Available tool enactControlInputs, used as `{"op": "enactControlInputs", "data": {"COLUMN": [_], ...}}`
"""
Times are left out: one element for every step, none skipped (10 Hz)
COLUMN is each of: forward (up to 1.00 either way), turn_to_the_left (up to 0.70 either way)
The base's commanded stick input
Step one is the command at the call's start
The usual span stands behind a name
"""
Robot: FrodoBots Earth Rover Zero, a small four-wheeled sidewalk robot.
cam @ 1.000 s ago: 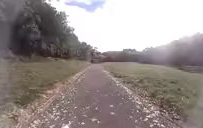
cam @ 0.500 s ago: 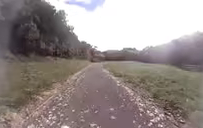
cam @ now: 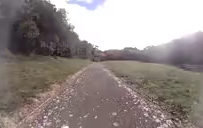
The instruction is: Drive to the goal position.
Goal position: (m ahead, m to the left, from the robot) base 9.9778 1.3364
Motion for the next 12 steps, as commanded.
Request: {"op": "enactControlInputs", "data": {"forward": [0.30,0.30,0.30,0.30,0.30,0.30,0.30,0.30,0.30,0.30,0.30,0.30], "turn_to_the_left": [0.00,0.00,0.00,0.00,0.00,0.00,0.00,0.00,0.00,0.00,0.00,0.00]}}
